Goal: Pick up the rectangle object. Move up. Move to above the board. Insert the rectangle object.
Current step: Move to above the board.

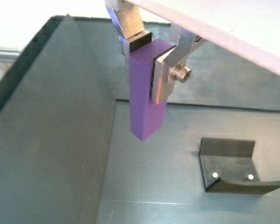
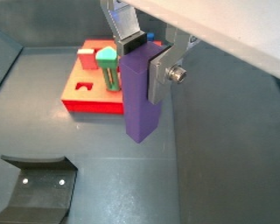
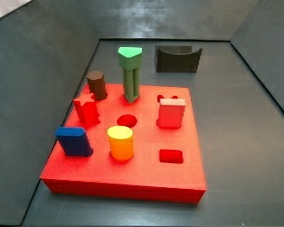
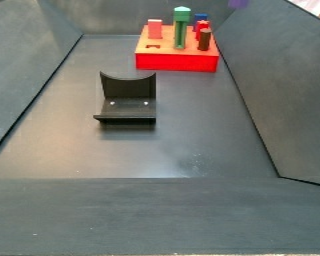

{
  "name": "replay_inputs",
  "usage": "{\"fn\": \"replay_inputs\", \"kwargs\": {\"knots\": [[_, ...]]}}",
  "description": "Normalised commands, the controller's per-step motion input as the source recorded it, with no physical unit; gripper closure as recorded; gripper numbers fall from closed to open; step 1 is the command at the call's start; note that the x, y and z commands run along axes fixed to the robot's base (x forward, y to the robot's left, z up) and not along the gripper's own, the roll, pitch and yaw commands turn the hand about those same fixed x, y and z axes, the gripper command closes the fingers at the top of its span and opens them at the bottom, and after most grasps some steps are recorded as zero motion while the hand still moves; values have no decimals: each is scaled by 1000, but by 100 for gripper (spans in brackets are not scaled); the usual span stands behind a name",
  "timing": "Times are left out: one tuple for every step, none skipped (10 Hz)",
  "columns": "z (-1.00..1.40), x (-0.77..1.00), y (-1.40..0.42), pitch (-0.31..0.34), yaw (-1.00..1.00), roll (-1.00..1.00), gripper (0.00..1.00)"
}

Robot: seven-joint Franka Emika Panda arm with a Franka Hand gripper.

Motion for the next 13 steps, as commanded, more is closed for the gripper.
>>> {"fn": "replay_inputs", "kwargs": {"knots": [[633, -14, -30, 84, 17, 47, 100], [411, -1, -23, 89, 16, 40, 100], [248, 3, -19, 85, 16, 34, 100], [0, 493, -1000, 164, 1000, -16, 100], [-32, 501, -1000, 163, 1000, -12, 100], [-34, 538, -1000, 187, 1000, -16, 100], [-27, 542, -1000, 199, 1000, -38, 100], [-21, 534, -1000, 206, 1000, -25, 100], [-17, 538, -1000, 214, 1000, -19, 100], [-16, 562, -1000, 250, 1000, -27, 100], [-8, 575, -1000, 292, 962, -6, 100], [1, 599, -1000, 256, 697, 10, 100], [3, 556, -893, 209, 455, 22, 100]]}}
